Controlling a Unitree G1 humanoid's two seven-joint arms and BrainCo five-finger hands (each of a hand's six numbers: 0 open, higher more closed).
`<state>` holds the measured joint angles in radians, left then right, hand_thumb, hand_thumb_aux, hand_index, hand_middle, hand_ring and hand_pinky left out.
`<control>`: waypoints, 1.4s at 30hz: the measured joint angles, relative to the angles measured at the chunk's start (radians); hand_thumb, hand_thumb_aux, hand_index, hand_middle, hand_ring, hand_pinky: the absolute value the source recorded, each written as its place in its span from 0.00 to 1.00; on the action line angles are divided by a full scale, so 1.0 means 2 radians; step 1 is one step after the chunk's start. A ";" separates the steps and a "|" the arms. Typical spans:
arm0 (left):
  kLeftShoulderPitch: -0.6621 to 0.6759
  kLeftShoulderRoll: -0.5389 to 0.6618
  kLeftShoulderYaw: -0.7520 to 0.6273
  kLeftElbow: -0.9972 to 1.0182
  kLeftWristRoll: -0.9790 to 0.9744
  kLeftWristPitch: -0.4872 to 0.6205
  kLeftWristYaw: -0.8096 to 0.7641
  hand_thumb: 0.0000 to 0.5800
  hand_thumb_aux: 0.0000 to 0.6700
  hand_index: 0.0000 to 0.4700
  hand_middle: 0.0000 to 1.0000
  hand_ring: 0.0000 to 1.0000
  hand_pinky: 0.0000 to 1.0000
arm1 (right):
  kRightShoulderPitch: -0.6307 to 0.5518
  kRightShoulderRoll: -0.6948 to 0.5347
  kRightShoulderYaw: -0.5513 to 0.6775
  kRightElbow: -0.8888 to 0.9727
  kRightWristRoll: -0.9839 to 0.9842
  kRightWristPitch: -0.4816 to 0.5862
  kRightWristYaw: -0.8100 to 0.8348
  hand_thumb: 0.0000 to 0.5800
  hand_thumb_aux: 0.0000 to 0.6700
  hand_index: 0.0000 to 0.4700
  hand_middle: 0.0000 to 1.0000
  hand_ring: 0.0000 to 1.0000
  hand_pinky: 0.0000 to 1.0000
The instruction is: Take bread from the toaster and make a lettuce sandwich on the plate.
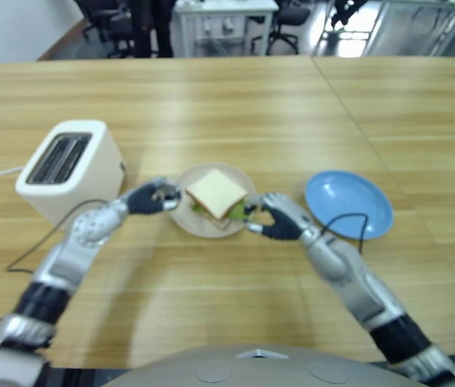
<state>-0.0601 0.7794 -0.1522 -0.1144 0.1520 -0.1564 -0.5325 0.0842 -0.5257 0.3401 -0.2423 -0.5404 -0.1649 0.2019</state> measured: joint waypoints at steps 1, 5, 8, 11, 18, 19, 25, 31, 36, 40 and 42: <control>0.029 0.033 0.003 -0.025 0.001 0.005 -0.022 1.00 1.00 0.98 1.00 1.00 1.00 | 0.021 -0.011 0.004 -0.022 0.005 0.010 0.025 1.00 1.00 0.98 1.00 1.00 1.00; 0.083 0.065 -0.012 -0.032 0.041 0.035 -0.062 1.00 1.00 0.98 1.00 1.00 1.00 | 0.053 -0.011 0.036 -0.019 0.004 0.040 0.086 1.00 1.00 0.98 1.00 1.00 1.00; 0.086 0.057 -0.031 -0.025 0.056 0.047 -0.074 1.00 1.00 0.98 1.00 1.00 1.00 | 0.038 0.004 0.060 0.011 -0.008 0.043 0.095 1.00 1.00 0.98 1.00 1.00 1.00; 0.058 0.024 -0.065 0.014 0.089 0.064 -0.073 1.00 1.00 0.98 1.00 1.00 1.00 | -0.010 0.033 0.090 0.079 -0.031 0.034 0.090 1.00 1.00 0.98 1.00 1.00 1.00; -0.056 -0.030 -0.114 0.130 0.172 0.075 -0.049 1.00 1.00 0.98 1.00 1.00 1.00 | -0.163 0.094 0.129 0.272 -0.102 0.007 -0.011 1.00 1.00 0.98 1.00 1.00 1.00; -0.070 -0.037 -0.118 0.143 0.180 0.075 -0.045 1.00 1.00 0.98 1.00 1.00 1.00 | -0.178 0.099 0.130 0.293 -0.104 0.004 -0.022 1.00 1.00 0.98 1.00 1.00 1.00; -0.179 -0.103 -0.153 0.276 0.243 0.073 0.033 1.00 1.00 0.98 1.00 1.00 1.00 | -0.295 0.145 0.148 0.466 -0.135 -0.024 -0.121 1.00 1.00 0.98 1.00 1.00 1.00; -0.229 -0.167 -0.160 0.369 0.278 0.076 0.160 0.79 0.54 0.53 1.00 1.00 1.00 | -0.356 0.161 0.158 0.558 -0.156 -0.038 -0.214 0.00 0.00 0.00 0.00 0.00 0.00; -0.209 -0.177 -0.124 0.370 0.249 0.080 0.198 0.00 0.00 0.00 0.00 0.00 0.00 | -0.335 0.137 0.157 0.516 -0.159 -0.055 -0.244 0.00 0.00 0.00 0.00 0.00 0.00; -0.151 -0.172 -0.029 0.266 0.168 0.056 0.225 0.00 0.00 0.00 0.00 0.00 0.00 | -0.254 0.090 0.115 0.405 -0.119 -0.068 -0.224 0.00 0.00 0.00 0.00 0.00 0.00; -0.133 -0.194 0.027 0.191 0.101 0.037 0.234 0.00 0.00 0.00 0.00 0.00 0.00 | -0.216 0.077 0.084 0.348 -0.076 -0.073 -0.201 0.00 0.00 0.00 0.00 0.00 0.00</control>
<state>-0.3254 0.3906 -0.0976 0.2681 0.3543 -0.0814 -0.0637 -0.3486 -0.3721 0.5091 0.4537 -0.6916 -0.3108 -0.1994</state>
